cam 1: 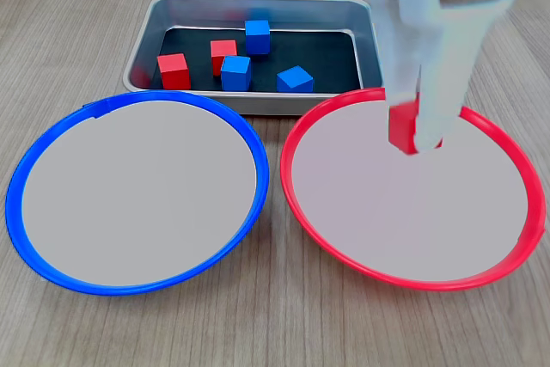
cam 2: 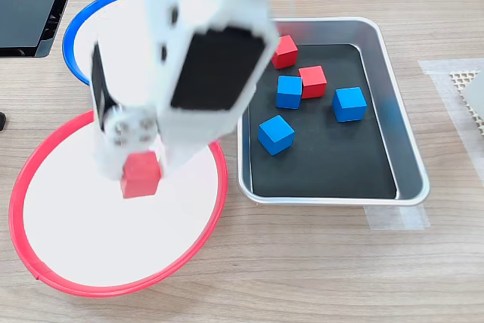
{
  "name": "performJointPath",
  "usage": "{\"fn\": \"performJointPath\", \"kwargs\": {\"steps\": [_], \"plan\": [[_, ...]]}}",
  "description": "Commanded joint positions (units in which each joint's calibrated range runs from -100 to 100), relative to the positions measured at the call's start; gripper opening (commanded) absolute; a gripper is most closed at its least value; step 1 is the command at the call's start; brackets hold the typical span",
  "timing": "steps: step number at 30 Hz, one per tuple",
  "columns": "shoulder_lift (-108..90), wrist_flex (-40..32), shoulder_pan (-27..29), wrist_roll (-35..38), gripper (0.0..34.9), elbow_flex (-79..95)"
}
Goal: Move six blocks from tray to matching dishes
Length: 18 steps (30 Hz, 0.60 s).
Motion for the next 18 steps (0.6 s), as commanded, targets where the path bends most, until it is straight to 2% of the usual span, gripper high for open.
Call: {"fn": "performJointPath", "kwargs": {"steps": [1,2,4,6,7,8,13,16,18], "plan": [[1.84,-2.77,0.06,1.66,19.2,-3.01],[1.67,-2.6,0.16,1.76,20.5,-3.01],[-0.37,-1.2,0.54,2.05,17.6,-1.91],[-4.38,2.1,1.1,2.59,11.2,0.63],[-7.37,4.49,1.38,3.37,5.0,2.82],[-9.76,6.72,1.76,4.0,0.4,4.55],[-22.21,19.35,6.28,9.67,0.3,15.93],[-26.22,20.51,10.04,13.68,0.9,24.21],[-26.9,18.61,11.92,15.68,8.3,28.86]]}}
